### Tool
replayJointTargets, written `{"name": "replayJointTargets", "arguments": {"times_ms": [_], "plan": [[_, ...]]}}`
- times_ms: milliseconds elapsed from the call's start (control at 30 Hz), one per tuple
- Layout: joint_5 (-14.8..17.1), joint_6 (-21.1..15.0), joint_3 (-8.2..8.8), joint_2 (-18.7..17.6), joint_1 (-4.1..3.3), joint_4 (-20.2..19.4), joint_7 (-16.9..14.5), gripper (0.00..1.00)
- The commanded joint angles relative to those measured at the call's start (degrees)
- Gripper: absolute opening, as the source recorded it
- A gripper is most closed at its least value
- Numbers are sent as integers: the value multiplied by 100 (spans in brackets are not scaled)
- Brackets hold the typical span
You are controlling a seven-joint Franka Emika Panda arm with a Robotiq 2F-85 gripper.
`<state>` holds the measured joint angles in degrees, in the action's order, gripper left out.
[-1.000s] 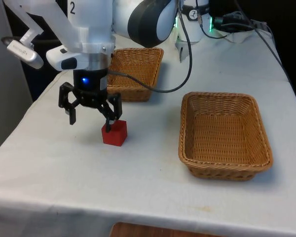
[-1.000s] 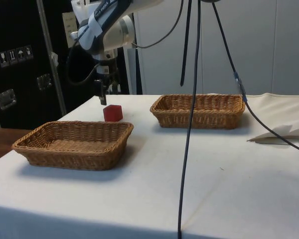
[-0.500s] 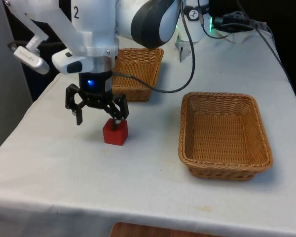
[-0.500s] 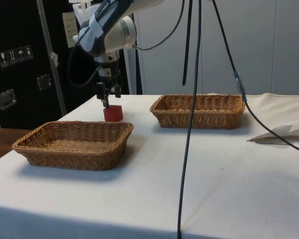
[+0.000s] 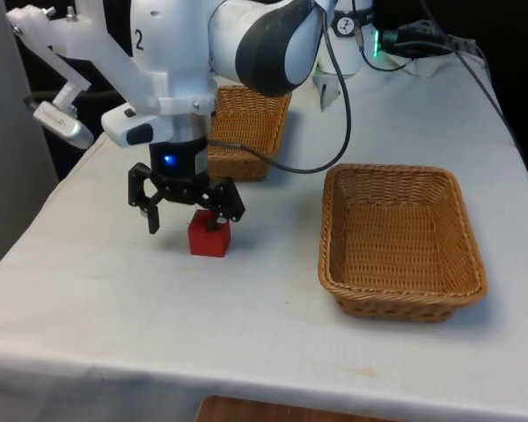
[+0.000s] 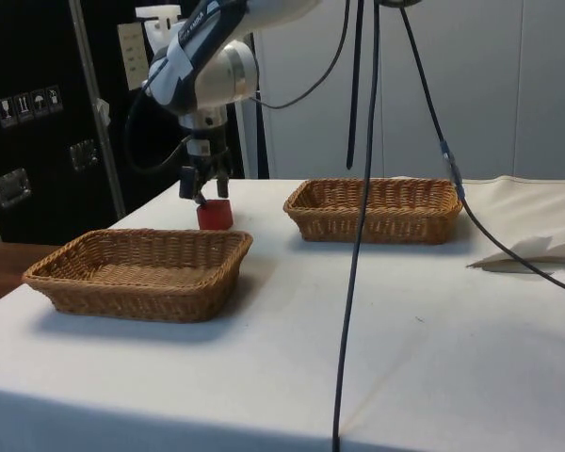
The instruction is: Pick up the red cube and place it into the right basket.
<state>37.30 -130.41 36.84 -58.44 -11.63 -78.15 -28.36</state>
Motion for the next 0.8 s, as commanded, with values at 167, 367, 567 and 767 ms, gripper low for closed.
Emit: {"name": "replayJointTargets", "arguments": {"times_ms": [167, 367, 567, 767], "plan": [[-23, 275, 132, 189, -17, 29, -6, 100], [-34, 470, 281, 327, -69, 17, -23, 100], [11, 579, 304, 458, -115, -80, -52, 100], [17, 619, 292, 567, -235, -212, -29, 100]]}}
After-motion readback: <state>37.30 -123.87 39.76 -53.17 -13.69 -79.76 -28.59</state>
